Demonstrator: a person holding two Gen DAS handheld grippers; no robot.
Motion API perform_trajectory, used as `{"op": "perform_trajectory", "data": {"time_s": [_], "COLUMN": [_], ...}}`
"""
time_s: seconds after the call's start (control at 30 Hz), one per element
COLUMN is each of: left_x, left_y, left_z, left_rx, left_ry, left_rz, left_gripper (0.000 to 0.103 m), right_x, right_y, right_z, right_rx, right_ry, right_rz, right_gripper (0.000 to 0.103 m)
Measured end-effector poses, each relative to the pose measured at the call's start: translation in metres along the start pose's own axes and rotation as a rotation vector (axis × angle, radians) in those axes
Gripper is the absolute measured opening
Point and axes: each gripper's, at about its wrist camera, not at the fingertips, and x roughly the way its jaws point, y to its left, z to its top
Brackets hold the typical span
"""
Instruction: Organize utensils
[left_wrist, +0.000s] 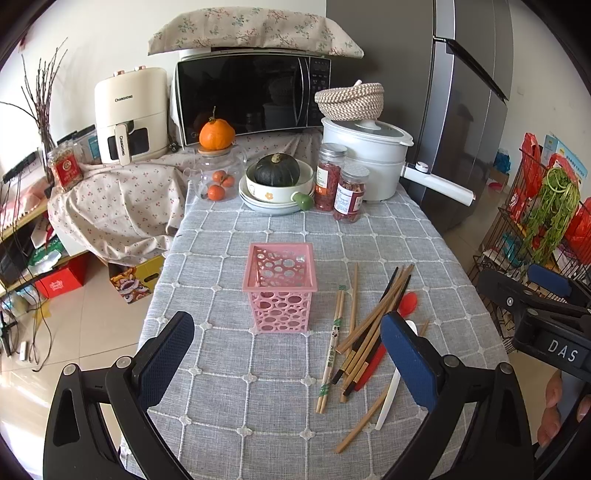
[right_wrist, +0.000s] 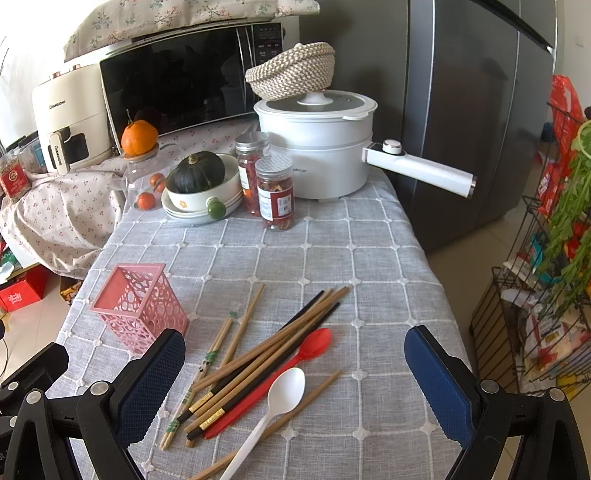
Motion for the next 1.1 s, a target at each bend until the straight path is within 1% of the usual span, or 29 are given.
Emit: {"op": "perform_trajectory", "data": {"time_s": [0.33, 0.47, 0.57, 0.7, 0.8, 0.87, 0.93, 1.0, 1.03, 1.1], "left_x": [0.000, 0.000, 0.008, 0.024, 0.035, 0.044, 0.054, 0.062, 0.065, 0.071], "left_y": [0.001, 0.001, -0.001, 0.000, 0.000, -0.001, -0.001, 0.004, 0.007, 0.009], "left_z": [0.001, 0.000, 0.001, 0.006, 0.012, 0.013, 0.015, 0.015, 0.015, 0.014], "left_rx": [-0.004, 0.000, 0.023, 0.058, 0.075, 0.098, 0.111, 0.078, 0.059, 0.037], "left_ry": [-0.002, -0.003, 0.032, 0.075, 0.118, 0.154, 0.188, 0.223, 0.242, 0.270], "left_rz": [0.002, 0.001, -0.013, -0.057, -0.135, -0.167, -0.189, -0.235, -0.260, -0.289], "left_gripper": [0.102, 0.102, 0.102, 0.102, 0.102, 0.102, 0.102, 0.101, 0.101, 0.097], "right_x": [0.002, 0.008, 0.017, 0.041, 0.064, 0.081, 0.098, 0.114, 0.122, 0.137], "right_y": [-0.001, -0.003, -0.006, -0.014, -0.020, -0.022, -0.023, -0.022, -0.023, -0.025], "right_z": [0.000, 0.001, 0.002, 0.000, -0.004, -0.009, -0.013, -0.018, -0.021, -0.026], "right_rx": [0.004, 0.003, 0.000, 0.004, 0.024, 0.034, 0.037, 0.049, 0.064, 0.104], "right_ry": [0.012, 0.031, 0.061, 0.147, 0.241, 0.305, 0.362, 0.425, 0.456, 0.519], "right_rz": [0.006, 0.007, 0.002, 0.023, 0.051, 0.069, 0.090, 0.117, 0.138, 0.176], "right_gripper": [0.099, 0.099, 0.099, 0.099, 0.098, 0.097, 0.092, 0.082, 0.080, 0.067]}}
